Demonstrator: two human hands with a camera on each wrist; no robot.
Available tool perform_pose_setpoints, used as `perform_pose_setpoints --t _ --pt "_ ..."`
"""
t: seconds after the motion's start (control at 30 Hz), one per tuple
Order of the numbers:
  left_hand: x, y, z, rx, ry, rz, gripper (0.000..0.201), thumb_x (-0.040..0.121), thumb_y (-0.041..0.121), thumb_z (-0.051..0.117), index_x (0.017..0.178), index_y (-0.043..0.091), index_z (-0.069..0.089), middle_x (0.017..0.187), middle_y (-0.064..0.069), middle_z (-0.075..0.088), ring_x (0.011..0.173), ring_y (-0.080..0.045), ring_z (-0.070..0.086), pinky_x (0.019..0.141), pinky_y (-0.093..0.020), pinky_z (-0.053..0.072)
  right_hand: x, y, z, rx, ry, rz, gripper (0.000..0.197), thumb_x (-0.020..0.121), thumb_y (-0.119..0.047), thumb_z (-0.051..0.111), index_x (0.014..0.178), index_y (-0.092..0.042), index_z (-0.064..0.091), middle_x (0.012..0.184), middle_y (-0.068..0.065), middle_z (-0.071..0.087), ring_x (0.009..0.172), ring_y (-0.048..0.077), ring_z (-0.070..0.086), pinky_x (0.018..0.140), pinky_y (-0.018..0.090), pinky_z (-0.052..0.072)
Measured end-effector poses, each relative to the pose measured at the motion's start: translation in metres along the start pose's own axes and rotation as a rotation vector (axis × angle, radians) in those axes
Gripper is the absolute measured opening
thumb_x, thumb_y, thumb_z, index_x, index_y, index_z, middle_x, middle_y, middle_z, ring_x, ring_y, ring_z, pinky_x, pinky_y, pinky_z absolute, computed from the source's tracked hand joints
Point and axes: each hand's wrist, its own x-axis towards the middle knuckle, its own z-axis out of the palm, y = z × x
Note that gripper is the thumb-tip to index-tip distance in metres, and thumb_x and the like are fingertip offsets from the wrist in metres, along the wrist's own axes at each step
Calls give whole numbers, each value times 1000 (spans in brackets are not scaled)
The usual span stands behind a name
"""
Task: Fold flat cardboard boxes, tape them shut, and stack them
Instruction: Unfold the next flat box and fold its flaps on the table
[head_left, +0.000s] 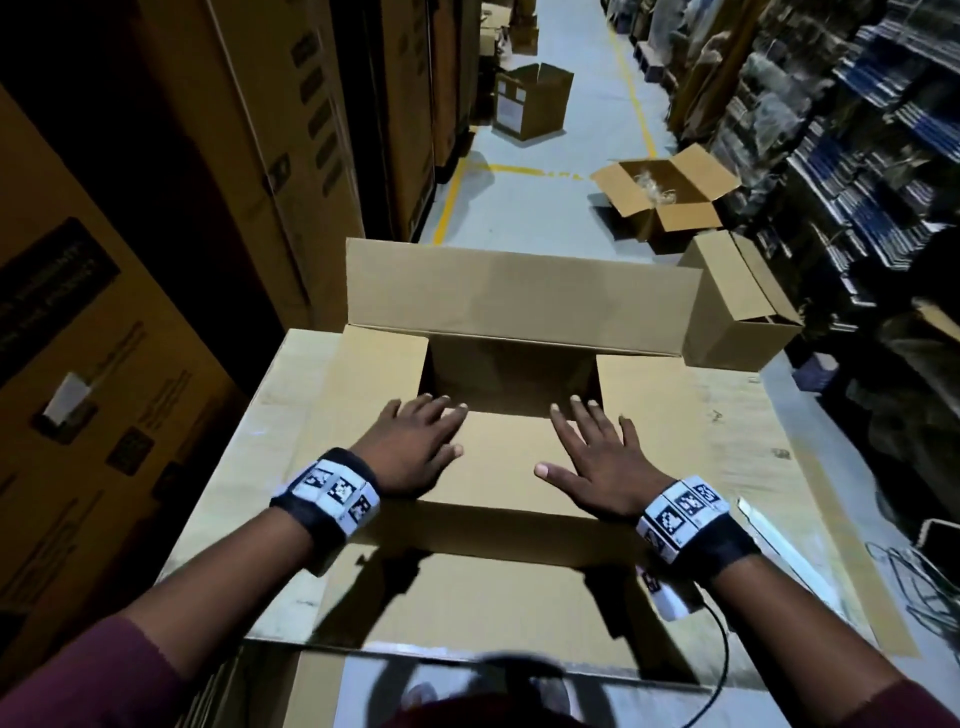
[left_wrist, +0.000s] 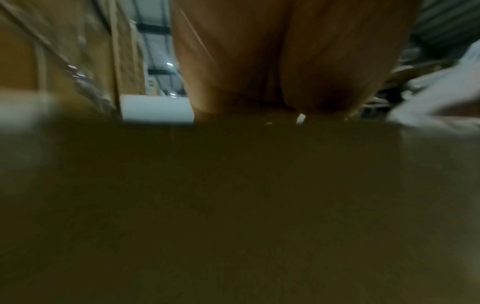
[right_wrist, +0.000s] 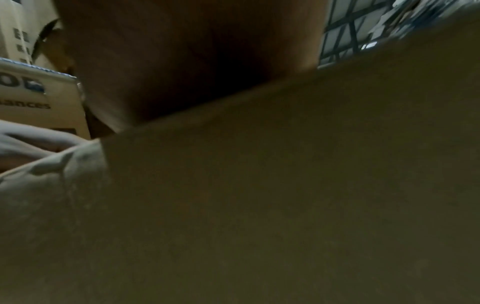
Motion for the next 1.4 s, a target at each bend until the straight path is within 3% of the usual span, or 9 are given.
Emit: perform_pose_setpoints --t 0.2,0.37,0.5,0.63,0.8,1.03,1.17,1.3,1.4 --pt "14 62 19 -45 42 -93 89 85 75 -9 160 28 3 168 -3 2 154 -25 -1 122 -54 2 0 8 -11 118 -37 -44 99 87 -84 26 159 -32 -17 166 8 -24 154 25 -21 123 55 -8" --pt "23 80 23 -79 81 -143 80 90 73 0 159 33 4 168 1 3 154 -21 0 122 -52 -2 4 51 -75 400 199 -75 106 89 -58 65 162 -27 -5 169 10 -13 155 28 -12 123 39 1" --pt "23 81 22 -70 78 -163 80 90 73 0 159 34 3 168 3 3 154 -19 -1 123 -51 -1 38 91 -120 220 464 20 110 87 -56 70 163 -22 -1 169 14 -6 155 34 -7 126 50 5" --pt "23 82 20 -57 88 -170 82 88 72 -3 159 33 5 168 3 4 155 -19 -1 123 -50 0 73 119 -139 10 418 94 117 83 -60 72 162 -22 -7 170 10 -6 156 33 -8 124 60 5" --pt "21 86 20 -57 141 -186 75 93 68 -2 159 34 8 168 -1 3 155 -21 -1 124 -49 6 62 124 -146 -58 461 85 90 89 -53 67 158 -19 20 149 16 35 144 36 28 119 68 7" --pt "21 103 25 -354 642 -188 51 96 40 52 143 20 50 160 -9 26 144 -31 29 115 -41 31 -8 124 -85 81 421 -249 74 88 -63 38 149 -22 45 141 7 53 130 32 50 113 60 28" --pt "21 117 13 -395 659 -134 37 89 20 68 125 23 62 138 -2 49 123 -24 43 94 -41 50 -26 125 -32 49 10 -251 87 94 -74 33 162 -23 16 170 1 3 157 25 5 124 53 13" --pt "31 119 -21 -298 334 17 44 87 48 55 124 26 62 140 -2 51 130 -27 40 97 -46 49 -31 122 -3 -23 22 -189 86 93 -77 12 161 -30 -11 164 -10 -27 153 15 -24 122 47 -13" --pt "50 124 -55 -253 343 145 45 90 49 53 127 26 61 137 2 55 130 -24 43 99 -40 47 -31 118 1 -23 67 -160 83 96 -76 13 160 -31 -13 164 -12 -28 152 15 -25 122 49 -15"
